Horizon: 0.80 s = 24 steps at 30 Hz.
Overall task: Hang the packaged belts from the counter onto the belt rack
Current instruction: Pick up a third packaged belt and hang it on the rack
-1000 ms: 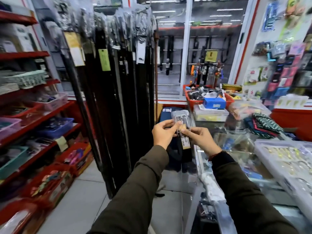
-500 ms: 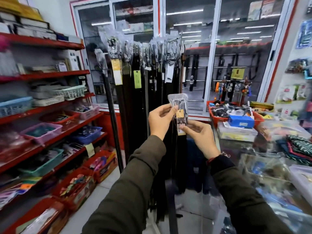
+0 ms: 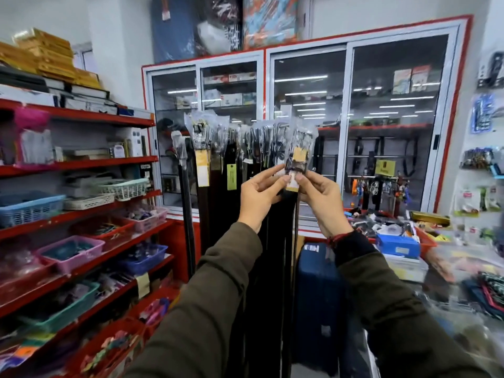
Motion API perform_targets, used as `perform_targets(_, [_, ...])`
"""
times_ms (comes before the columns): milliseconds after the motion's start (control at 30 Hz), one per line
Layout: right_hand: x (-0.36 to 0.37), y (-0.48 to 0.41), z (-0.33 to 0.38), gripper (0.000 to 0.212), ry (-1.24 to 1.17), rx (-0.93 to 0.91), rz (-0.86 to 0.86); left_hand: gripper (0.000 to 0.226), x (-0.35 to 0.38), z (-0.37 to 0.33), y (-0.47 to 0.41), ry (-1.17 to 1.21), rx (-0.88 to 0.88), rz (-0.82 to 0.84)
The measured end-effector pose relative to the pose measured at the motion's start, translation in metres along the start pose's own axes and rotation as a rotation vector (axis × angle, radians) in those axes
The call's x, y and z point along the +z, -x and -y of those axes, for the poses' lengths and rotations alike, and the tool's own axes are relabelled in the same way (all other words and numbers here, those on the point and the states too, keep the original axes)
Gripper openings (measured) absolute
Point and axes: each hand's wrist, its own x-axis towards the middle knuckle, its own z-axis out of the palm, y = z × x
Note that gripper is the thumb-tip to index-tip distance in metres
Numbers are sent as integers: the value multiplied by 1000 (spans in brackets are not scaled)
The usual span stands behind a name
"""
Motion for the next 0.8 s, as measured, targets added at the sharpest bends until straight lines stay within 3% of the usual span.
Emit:
perform_targets(167, [2,-26,28,13,-126,-16,-100,30,15,-19,-27,34,17,-34])
perform_targets(300, [2,-45,37,28,-118,30,-144,30,29,-21,-42,126,-41,-87])
perform_targets(800, [-8,-74,17,25,-59,115,-235,33,42,-12,-61,205,-103,-132])
